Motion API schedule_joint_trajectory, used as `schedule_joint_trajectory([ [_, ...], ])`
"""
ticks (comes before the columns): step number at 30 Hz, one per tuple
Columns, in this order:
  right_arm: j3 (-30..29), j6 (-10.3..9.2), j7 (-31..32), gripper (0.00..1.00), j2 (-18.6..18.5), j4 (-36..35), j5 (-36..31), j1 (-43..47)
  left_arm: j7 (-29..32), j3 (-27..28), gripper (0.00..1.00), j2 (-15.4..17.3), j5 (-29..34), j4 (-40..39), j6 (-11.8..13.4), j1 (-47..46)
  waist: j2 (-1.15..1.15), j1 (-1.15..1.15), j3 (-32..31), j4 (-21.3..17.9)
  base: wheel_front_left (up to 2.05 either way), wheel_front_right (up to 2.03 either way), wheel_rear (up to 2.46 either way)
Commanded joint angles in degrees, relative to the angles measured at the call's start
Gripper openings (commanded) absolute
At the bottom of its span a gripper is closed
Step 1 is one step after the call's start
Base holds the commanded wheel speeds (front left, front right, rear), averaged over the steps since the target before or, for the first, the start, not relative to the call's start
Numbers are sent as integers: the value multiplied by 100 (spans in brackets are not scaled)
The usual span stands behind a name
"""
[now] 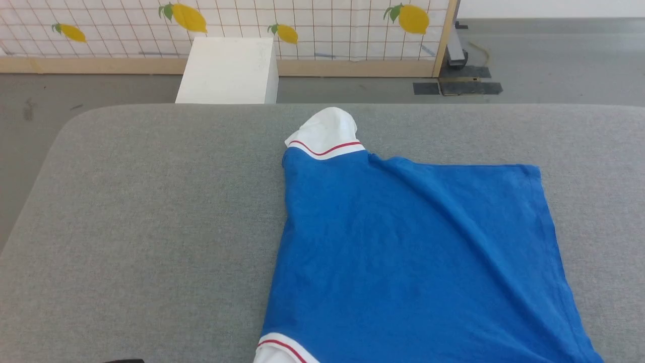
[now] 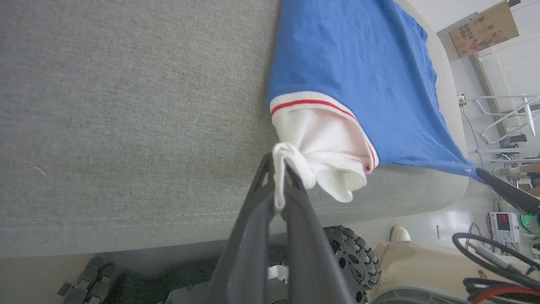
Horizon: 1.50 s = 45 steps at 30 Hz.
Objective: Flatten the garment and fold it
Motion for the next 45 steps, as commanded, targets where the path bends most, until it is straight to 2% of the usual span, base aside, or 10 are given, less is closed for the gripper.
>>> schedule_joint_trajectory([
  [1,-60,-9,-73,0,16,-92,-75,-28,-61,62,0,77,34,-45,28,8,0,1,58,15,0,0,0],
  [8,87,-9,-658,0,-206,-126,-340,-672,-144,107,0,70,528,10,-136,-854,0,1,347,-1,0,0,0],
  [13,549,-9,-1418,0,-738,360,-522,-1874,-251,39,0,-252,1180,536,-359,-2342,0,1,1042,-95,0,0,0],
  [19,786,-9,-1794,0,-1029,915,-513,-2549,-388,-59,0,-579,1530,1127,-498,-3244,0,1,1507,-92,0,0,0],
  [38,1569,-9,-2054,0,-1411,2462,-308,-3367,-386,-447,0,-1190,1594,2909,-868,-4067,0,1,1975,-118,0,0,0],
  [40,1609,-9,-2076,15,-1416,2566,-286,-3385,-374,-463,0,-1230,1564,3017,-891,-4090,0,1,1962,-113,0,0,0],
  [41,1621,-9,-2090,31,-1415,2604,-273,-3394,-388,-452,0,-1256,1538,3053,-898,-4096,0,1,1953,-111,0,0,0],
  [42,1623,-9,-2113,89,-1407,2649,-253,-3409,-406,-439,0,-1289,1501,3088,-908,-4099,0,1,1941,-108,0,0,0],
  [43,1614,-9,-2138,100,-1396,2684,-240,-3423,-423,-427,0,-1314,1472,3106,-919,-4101,0,1,1926,-106,0,0,0],
  [45,1603,-9,-2209,100,-1378,2734,-234,-3455,-487,-370,48,-1378,1382,3114,-934,-4091,0,1,1882,-101,0,0,0],
])
